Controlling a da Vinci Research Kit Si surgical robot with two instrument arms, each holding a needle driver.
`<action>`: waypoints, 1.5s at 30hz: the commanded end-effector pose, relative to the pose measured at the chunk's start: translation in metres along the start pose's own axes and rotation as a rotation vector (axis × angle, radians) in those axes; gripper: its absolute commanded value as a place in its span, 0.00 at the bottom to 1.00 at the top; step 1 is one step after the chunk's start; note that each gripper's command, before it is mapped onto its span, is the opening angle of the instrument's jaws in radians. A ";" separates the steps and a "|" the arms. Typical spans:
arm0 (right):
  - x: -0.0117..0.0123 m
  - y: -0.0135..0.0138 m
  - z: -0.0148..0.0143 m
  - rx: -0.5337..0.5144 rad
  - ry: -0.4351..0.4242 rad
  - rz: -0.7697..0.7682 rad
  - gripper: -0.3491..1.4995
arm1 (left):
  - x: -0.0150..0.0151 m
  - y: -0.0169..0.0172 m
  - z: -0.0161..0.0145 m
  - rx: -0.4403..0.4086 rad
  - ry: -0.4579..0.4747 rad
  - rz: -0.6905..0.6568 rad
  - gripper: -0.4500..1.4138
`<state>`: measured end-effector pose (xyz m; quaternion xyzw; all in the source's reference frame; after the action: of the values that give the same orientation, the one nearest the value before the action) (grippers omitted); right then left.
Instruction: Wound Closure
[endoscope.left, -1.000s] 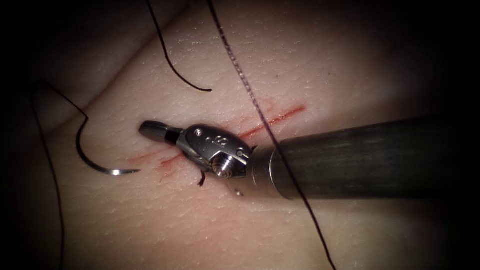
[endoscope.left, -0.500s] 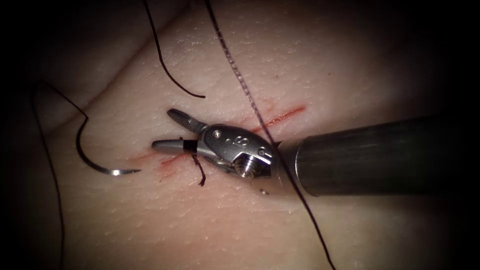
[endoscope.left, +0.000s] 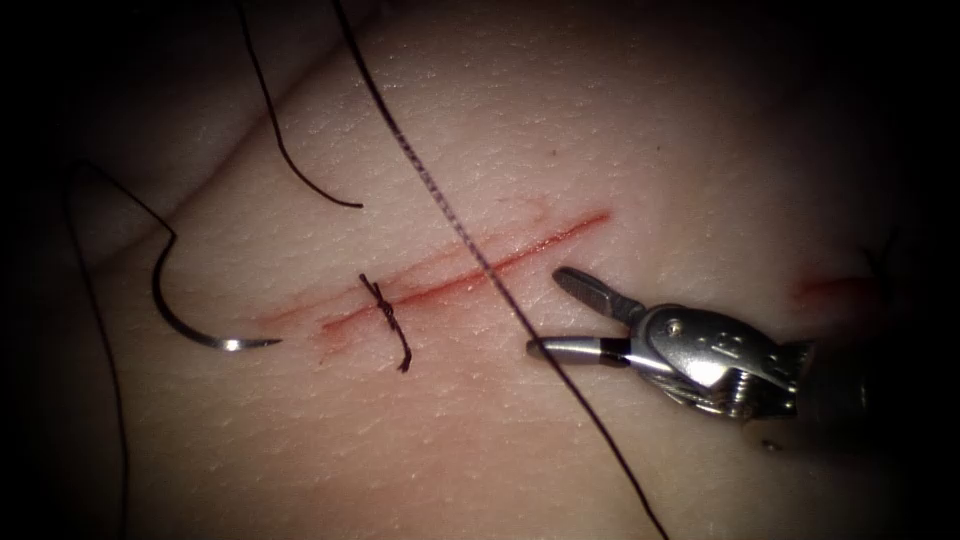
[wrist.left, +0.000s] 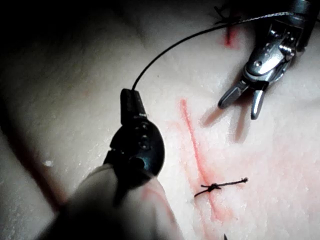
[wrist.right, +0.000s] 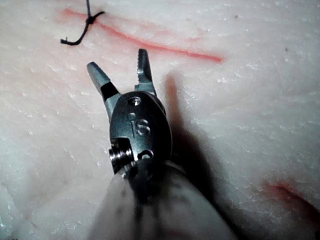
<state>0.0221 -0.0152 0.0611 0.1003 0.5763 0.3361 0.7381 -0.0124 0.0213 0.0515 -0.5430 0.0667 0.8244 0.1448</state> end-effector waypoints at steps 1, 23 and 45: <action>-0.0013 -0.0010 -0.0001 0.003 -0.002 0.001 0.50 | -0.0006 0.0005 0.0004 -0.003 0.003 0.009 0.00; -0.0018 -0.0026 -0.0022 0.003 -0.013 -0.018 0.21 | -0.0040 -0.0003 0.0045 0.055 -0.080 0.108 0.00; 0.0155 0.0003 -0.0200 -0.234 0.107 -0.158 0.34 | -0.0092 -0.0001 0.0343 -0.010 -0.314 0.222 0.00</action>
<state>0.0046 -0.0095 0.0424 -0.0527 0.5774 0.3463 0.7375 -0.0393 0.0290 0.0739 -0.3952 0.0967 0.9118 0.0563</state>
